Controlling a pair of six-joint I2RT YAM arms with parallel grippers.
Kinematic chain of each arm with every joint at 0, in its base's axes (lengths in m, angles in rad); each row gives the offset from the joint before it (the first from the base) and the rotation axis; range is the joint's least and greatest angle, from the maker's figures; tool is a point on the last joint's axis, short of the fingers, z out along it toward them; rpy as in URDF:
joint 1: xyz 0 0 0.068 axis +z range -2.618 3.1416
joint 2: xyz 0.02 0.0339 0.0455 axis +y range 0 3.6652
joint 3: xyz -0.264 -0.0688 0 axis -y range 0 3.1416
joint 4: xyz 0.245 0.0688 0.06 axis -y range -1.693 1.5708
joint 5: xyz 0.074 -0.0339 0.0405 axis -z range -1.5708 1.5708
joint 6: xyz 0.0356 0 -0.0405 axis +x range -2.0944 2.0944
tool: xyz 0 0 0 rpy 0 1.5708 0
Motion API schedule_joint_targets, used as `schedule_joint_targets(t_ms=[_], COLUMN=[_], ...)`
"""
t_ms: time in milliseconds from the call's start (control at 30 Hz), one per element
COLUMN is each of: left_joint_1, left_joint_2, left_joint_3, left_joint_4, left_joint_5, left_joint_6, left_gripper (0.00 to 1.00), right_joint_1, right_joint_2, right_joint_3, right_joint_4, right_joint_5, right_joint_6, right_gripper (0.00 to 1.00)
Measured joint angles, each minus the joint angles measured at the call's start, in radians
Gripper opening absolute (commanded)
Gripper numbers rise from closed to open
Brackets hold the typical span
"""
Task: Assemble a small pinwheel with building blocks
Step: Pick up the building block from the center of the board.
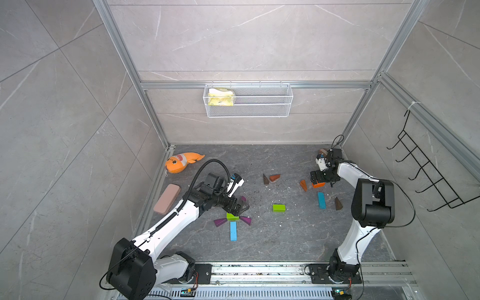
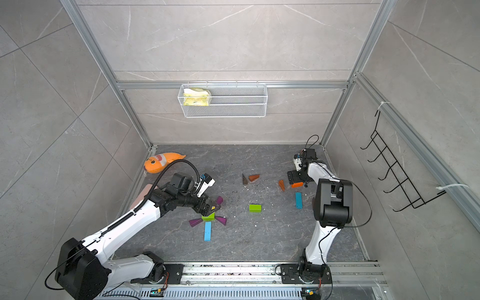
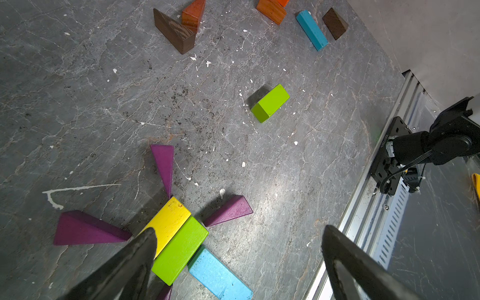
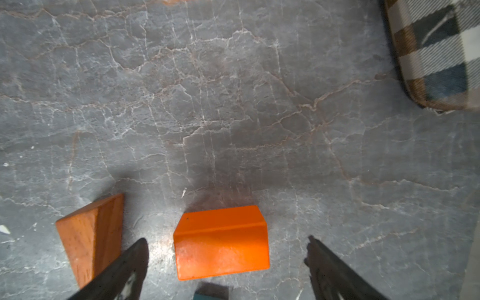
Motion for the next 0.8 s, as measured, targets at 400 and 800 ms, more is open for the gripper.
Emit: schedule_joint_targets(t_ms=[400,800], left_joint_1=[0.000,0.000], left_joint_2=[0.003,0.003], left_joint_3=[0.000,0.000], left_joint_4=[0.000,0.000], left_joint_5=[0.006,0.007], left_joint_6=[0.000,0.000], left_gripper=[1.00,1.00], right_joint_1=[0.000,0.000], right_joint_2=[0.027,0.027], right_joint_3=[-0.003,-0.021], right_joint_4=[-0.008,-0.019], right_joint_5=[-0.026,-0.033], right_joint_6=[0.003,0.023], right_gripper=[0.76,0.72])
